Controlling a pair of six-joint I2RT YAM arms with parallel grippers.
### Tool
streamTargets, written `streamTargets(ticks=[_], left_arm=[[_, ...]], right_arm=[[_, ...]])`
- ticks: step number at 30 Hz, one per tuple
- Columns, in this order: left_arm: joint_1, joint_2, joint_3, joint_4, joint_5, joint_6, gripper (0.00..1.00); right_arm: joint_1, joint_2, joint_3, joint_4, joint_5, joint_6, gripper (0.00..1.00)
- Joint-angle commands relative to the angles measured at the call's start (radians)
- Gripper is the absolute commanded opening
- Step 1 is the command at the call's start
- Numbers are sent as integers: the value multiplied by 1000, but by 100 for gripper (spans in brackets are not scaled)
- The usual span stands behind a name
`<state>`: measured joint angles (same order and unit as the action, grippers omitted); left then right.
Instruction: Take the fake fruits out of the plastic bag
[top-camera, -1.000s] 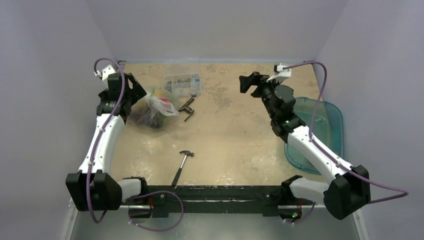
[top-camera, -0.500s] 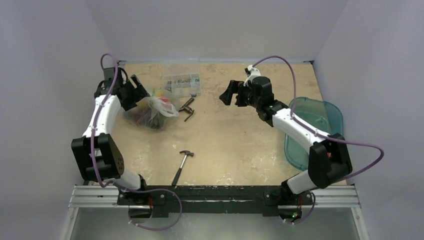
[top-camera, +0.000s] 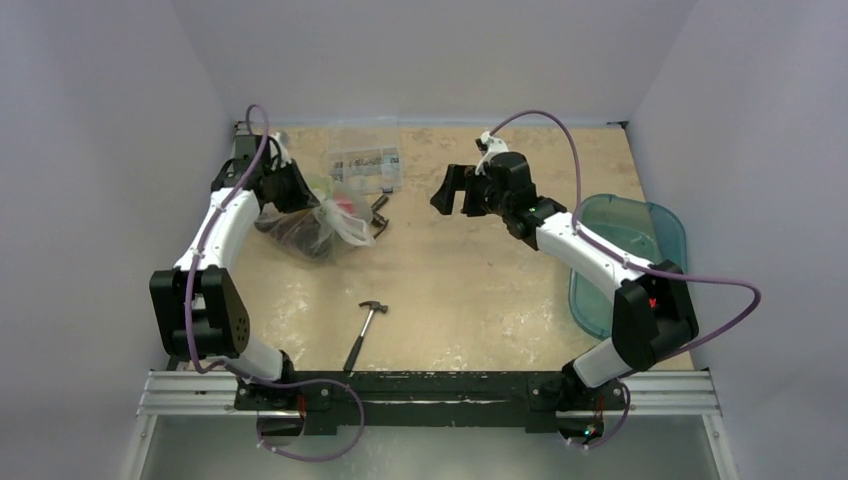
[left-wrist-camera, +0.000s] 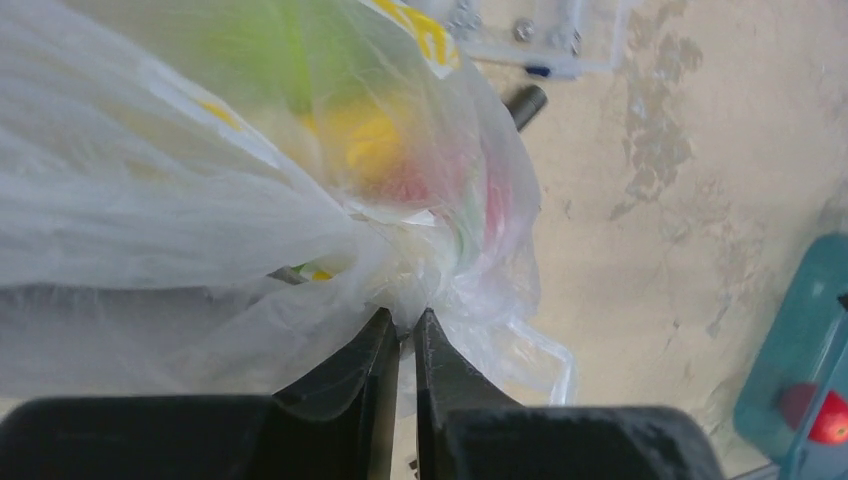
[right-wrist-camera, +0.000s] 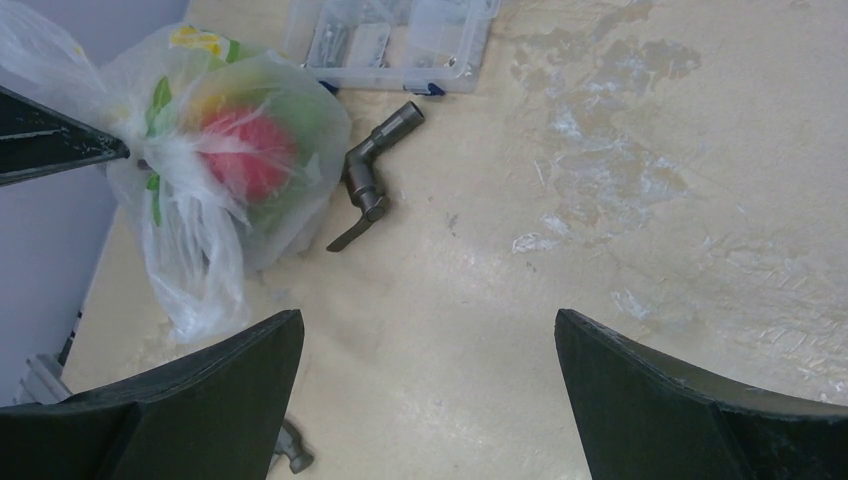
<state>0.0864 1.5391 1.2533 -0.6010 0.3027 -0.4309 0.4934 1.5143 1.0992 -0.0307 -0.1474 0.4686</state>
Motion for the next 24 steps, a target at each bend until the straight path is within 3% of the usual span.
streamTargets(ticks=[1,7,16,24], left_arm=[[-114,-72,17,32,57,101,4],[-212,-143,-29,146,192,157,0],[-338,-115,-25,188,348,153,0],[-435,-70,22,119,358,186,0]], right_arm=[[13,5,44,-25,25,-14,99],[25,3,49,-36,38,-13,99],[60,1,51,-31,46,-15,99],[111,-25,46,-2,25,-70,97]])
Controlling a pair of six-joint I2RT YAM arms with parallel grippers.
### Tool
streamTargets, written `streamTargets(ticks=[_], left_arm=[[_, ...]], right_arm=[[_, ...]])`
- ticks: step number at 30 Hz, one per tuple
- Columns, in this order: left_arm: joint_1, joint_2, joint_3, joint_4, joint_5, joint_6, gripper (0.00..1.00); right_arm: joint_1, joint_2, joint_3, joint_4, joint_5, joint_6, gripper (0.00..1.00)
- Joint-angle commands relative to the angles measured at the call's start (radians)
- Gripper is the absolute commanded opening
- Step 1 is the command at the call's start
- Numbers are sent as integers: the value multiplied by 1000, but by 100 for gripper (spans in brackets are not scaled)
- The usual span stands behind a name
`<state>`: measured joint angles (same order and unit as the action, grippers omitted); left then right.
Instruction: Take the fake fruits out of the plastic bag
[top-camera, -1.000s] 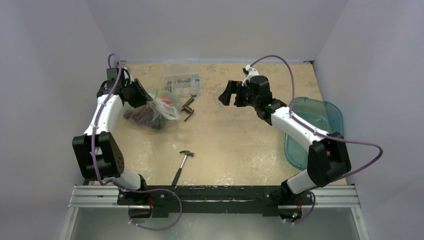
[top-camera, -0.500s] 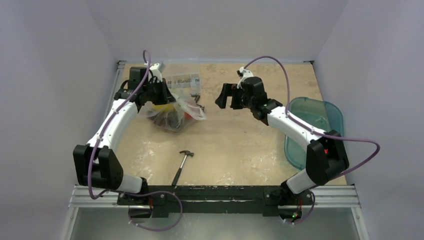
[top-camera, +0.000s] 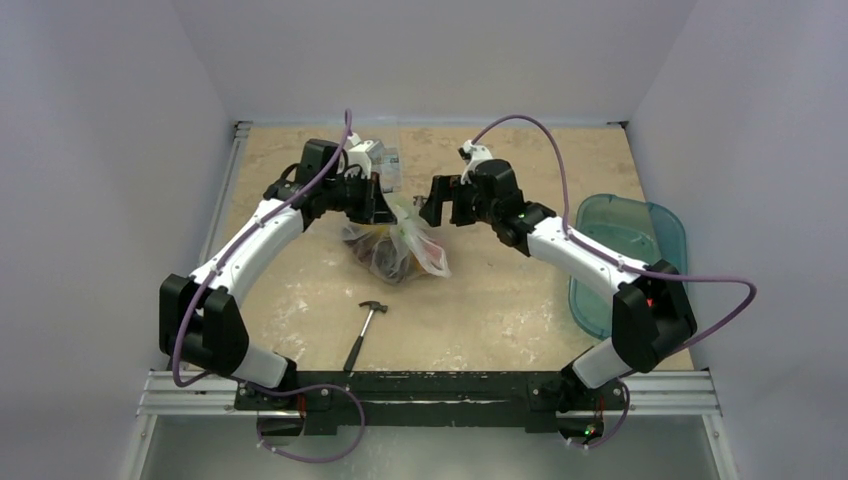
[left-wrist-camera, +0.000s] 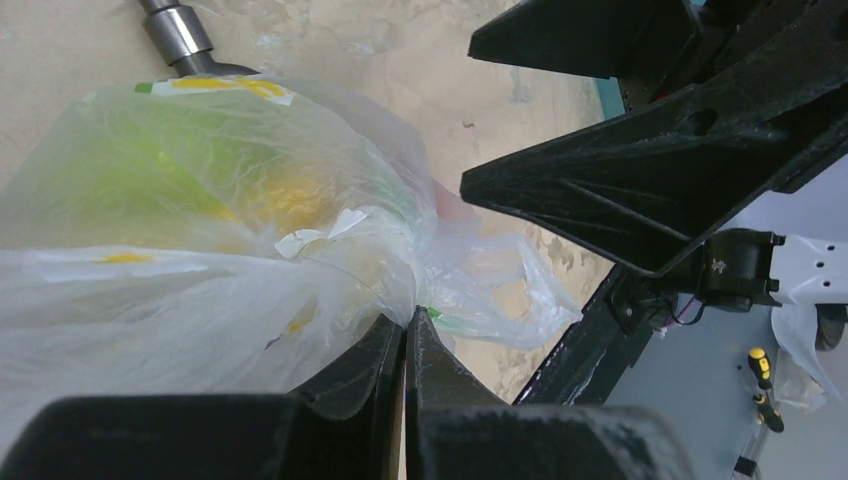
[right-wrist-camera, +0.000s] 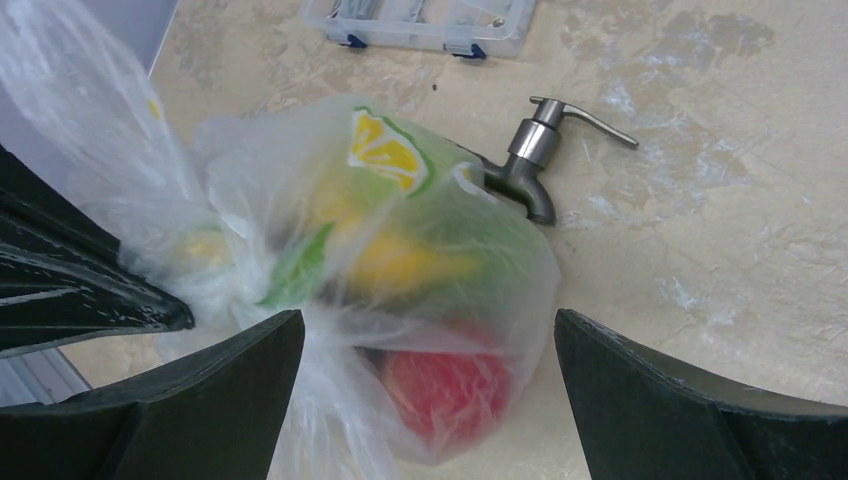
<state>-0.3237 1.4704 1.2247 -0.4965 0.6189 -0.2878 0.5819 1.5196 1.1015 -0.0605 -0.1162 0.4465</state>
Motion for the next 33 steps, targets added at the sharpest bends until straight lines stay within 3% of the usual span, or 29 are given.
streamTargets(ticks=[1,11,15,22,29,33], left_arm=[[-30,-1,56,5,38,50,0],[-49,-6,59,-8,32,61,0],[-51,-19,54,-10,14,68,0],[-51,-23,57,-11,0,66,0],[-51,-23,55,-18,-52,63,0],[-52,-24,53,-32,-91,63,0]], right_arm=[[27,-37,38,44,-23,-57,95],[90,-7,19,187,-146,-29,71],[112,21,19,184,-122,-31,68],[113,9,-39,229,-56,-13,47],[114,1,-59,216,-38,-41,48],[116,25,-44,187,-64,-47,42]])
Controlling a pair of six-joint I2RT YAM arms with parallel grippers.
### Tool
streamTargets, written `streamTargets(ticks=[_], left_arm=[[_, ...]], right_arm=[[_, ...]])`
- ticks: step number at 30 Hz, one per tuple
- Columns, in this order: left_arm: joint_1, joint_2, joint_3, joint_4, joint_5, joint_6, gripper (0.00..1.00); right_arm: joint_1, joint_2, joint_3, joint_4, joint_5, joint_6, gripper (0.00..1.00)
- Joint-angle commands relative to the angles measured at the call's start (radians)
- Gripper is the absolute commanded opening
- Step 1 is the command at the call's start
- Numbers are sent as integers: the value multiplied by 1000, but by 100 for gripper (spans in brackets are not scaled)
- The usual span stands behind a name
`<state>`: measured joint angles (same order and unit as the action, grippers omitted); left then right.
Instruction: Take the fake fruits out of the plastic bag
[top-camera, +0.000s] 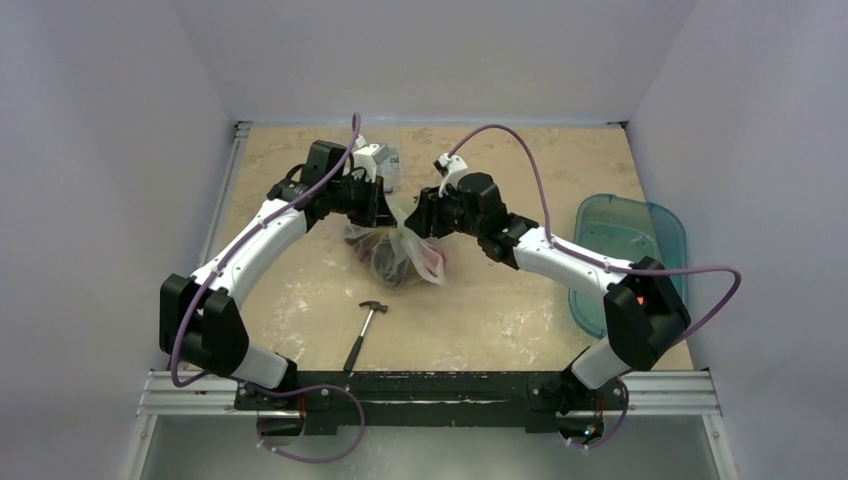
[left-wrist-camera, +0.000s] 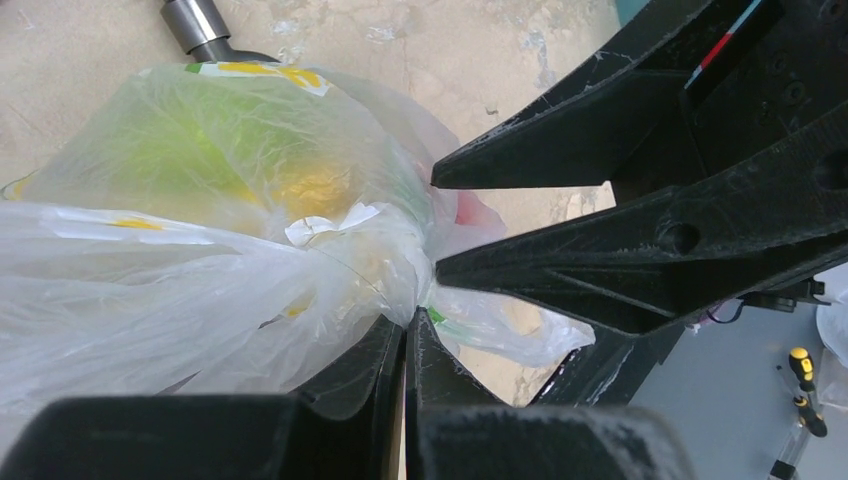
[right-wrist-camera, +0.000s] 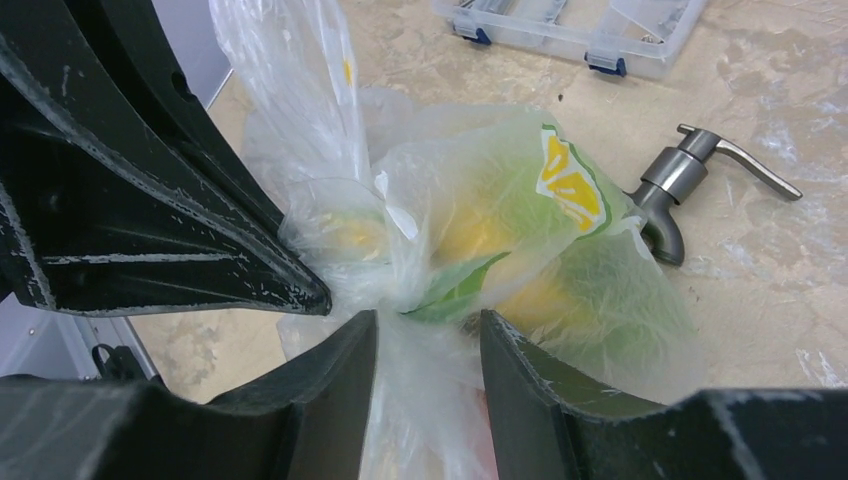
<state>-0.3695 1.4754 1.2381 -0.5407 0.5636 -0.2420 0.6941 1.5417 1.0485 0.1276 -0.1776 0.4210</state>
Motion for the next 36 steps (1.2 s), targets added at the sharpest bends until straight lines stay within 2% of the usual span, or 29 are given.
streamTargets(ticks=[1,12,13,15,16,18,21,23,26,29,31,32,34,36], left_arm=[[-6,-26,38,17,-39,14,0],[-6,-26,32,34,4,-3,0],[-6,-26,37,32,3,-4,0],[-6,-31,37,27,-25,-6,0],[-6,-40,36,21,-61,-3,0],[-6,-57,20,17,-131,-3,0],[-4,-75,13,5,-281,-19,0],[-3,-75,22,-8,-313,-23,0],[-3,-80,18,-2,-297,-20,0],[-3,-85,7,18,-262,-14,0],[-4,-87,11,22,-224,3,0],[-5,-94,11,22,-209,11,5],[-6,-117,-5,41,-203,23,31],[-13,-134,-9,53,-231,32,60]], right_arm=[[9,8,15,-3,-5,-17,42],[40,67,48,36,-6,32,42],[40,64,39,53,-6,43,33],[36,31,0,88,31,98,7],[26,7,-37,139,53,148,0],[-33,-56,-135,275,9,227,0],[-162,-106,-397,761,-172,472,0],[-211,-49,-472,1004,-276,608,0],[-221,49,-416,1001,-385,638,0],[-220,87,-424,1050,-382,666,0],[-220,88,-410,1001,-379,632,0],[-220,84,-398,956,-374,607,0],[-219,65,-369,841,-362,547,0],[-219,45,-340,746,-354,500,0]])
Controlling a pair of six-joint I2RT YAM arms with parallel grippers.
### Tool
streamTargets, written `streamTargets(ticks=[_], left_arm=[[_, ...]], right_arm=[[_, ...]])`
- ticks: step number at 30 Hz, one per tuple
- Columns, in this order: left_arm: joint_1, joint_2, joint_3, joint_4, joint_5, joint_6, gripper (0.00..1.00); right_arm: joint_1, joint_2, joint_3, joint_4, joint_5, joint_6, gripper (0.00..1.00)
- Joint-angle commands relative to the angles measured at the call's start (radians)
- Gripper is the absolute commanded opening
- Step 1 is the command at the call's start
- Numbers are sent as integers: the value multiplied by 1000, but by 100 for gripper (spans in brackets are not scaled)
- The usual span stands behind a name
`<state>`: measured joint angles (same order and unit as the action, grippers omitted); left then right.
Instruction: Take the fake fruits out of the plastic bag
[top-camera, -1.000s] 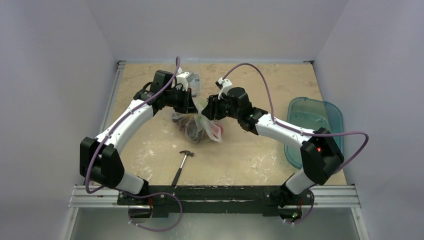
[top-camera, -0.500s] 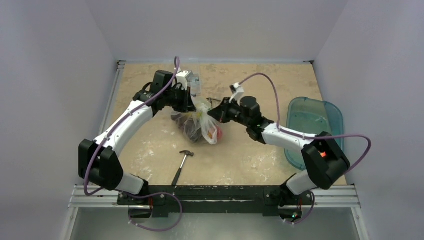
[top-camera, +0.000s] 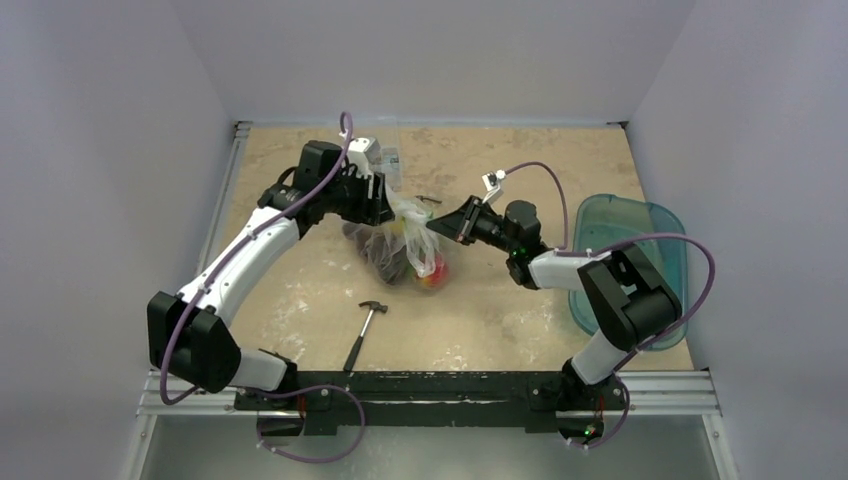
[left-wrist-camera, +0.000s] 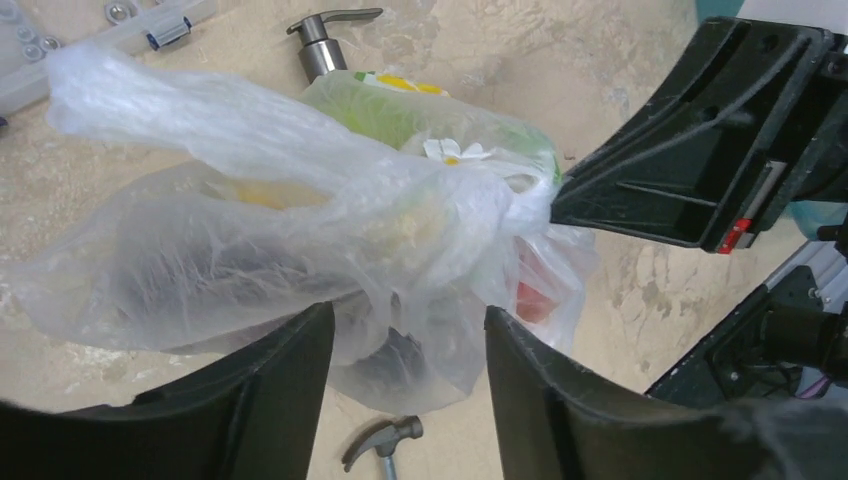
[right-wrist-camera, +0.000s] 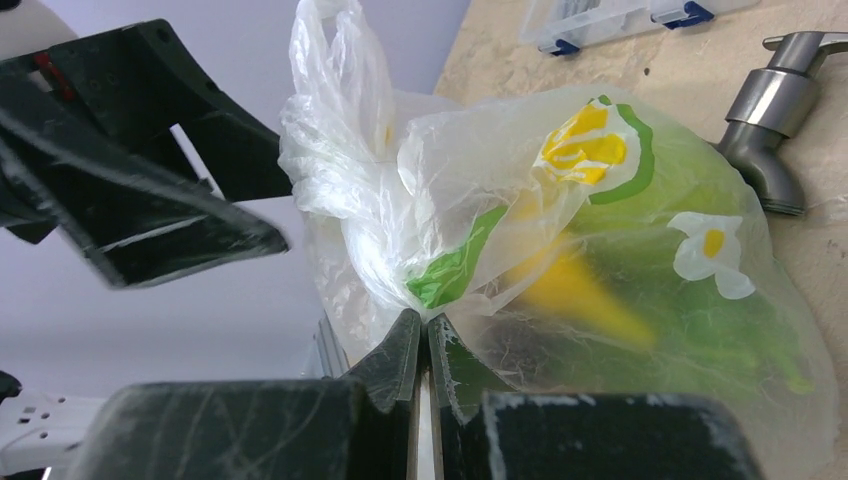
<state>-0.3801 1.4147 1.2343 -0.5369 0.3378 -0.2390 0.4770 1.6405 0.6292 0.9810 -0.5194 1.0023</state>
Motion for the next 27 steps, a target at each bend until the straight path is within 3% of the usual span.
streamTargets(ticks=[1,4,8,14,22,27], left_arm=[[-10,-66,34,-1,-49,30,70],[-60,-11,209,-192,-194,57,75],[-105,58,326,-265,-248,130,78],[-145,149,346,-273,-269,175,80],[-157,199,352,-263,-213,176,63],[-192,230,340,-304,-289,192,56]], right_arm=[[-1,-65,90,-137,-10,-100,0],[4,-109,104,-226,14,-160,0],[11,-134,134,-331,47,-230,0],[52,-156,156,-401,87,-289,0],[103,-169,201,-472,144,-332,0],[116,-179,209,-479,167,-333,0]])
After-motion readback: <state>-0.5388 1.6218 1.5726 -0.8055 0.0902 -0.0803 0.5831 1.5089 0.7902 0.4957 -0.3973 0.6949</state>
